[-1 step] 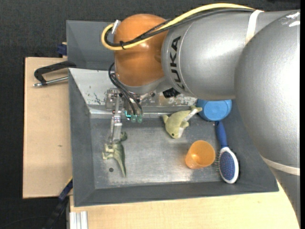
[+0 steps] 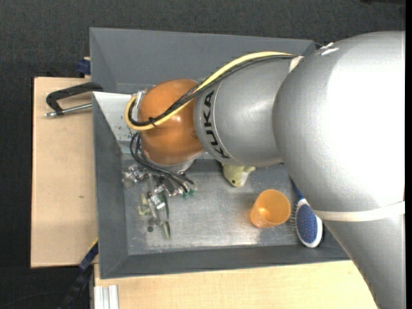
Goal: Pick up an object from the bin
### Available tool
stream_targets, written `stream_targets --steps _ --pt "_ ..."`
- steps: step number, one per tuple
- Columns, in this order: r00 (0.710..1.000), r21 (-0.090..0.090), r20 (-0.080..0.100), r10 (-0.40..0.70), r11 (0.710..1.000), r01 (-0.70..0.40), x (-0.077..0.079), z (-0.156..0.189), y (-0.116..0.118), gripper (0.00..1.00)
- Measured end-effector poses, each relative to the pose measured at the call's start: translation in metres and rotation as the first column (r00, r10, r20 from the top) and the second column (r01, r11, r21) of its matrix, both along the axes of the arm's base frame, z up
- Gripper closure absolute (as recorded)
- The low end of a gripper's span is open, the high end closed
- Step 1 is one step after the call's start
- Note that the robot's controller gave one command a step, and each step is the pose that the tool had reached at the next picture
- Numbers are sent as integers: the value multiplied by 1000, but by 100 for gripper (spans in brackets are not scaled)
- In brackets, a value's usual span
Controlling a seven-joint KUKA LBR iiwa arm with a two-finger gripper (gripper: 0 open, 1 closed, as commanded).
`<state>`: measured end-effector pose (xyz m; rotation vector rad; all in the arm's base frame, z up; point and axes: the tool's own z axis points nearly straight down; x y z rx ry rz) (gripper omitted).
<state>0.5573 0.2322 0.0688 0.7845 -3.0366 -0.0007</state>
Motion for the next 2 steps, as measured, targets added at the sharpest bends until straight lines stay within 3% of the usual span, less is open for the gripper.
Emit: stream_targets --steps 1,2 --pt "962 1 9 274 962 -274 -4 33 -25 0" --pt "796 2 14 605 796 -605 6 33 -4 0"
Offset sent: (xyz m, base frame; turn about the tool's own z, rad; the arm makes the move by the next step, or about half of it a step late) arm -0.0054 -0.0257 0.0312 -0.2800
